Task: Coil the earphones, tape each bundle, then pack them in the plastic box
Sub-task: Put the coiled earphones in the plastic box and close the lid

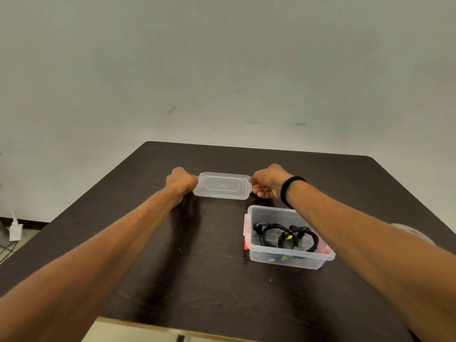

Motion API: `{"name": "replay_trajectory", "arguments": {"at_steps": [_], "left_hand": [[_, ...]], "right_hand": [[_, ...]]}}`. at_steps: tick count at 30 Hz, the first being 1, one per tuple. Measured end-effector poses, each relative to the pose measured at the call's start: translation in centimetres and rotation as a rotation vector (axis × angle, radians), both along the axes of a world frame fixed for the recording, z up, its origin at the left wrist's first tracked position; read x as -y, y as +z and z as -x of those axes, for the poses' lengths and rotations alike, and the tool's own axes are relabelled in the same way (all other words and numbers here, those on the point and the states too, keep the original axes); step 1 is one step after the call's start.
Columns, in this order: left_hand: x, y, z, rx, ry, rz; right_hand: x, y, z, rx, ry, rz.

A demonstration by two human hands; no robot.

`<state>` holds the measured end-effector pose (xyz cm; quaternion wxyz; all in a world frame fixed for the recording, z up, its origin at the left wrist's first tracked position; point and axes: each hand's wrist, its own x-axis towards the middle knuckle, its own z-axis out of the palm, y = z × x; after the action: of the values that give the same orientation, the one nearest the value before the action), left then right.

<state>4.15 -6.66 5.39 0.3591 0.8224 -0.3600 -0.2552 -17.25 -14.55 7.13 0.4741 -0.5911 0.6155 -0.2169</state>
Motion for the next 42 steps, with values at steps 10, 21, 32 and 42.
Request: {"name": "replay_trajectory", "arguments": {"at_steps": [10,21,32,42], "left_hand": [[-2.5,4.0,5.3,-0.188,-0.093,0.273],[-9.2,4.4,13.6,-0.326,-0.058,0.41],[-14.4,0.4,15.9,-0.229,0.012,0.415],[-14.7,-0.3,15.5,-0.246,-0.014,0.411]], "right_hand": [[-2.7,3.9,8.0,0.177,-0.182,0.285],[-10.4,2.6,16.4,0.516,-0.261,0.401],[-15.5,-1.9,16.9,0.332,-0.26,0.47],[-16.6,-2.7,17.1,0.294,-0.249,0.423]]}}
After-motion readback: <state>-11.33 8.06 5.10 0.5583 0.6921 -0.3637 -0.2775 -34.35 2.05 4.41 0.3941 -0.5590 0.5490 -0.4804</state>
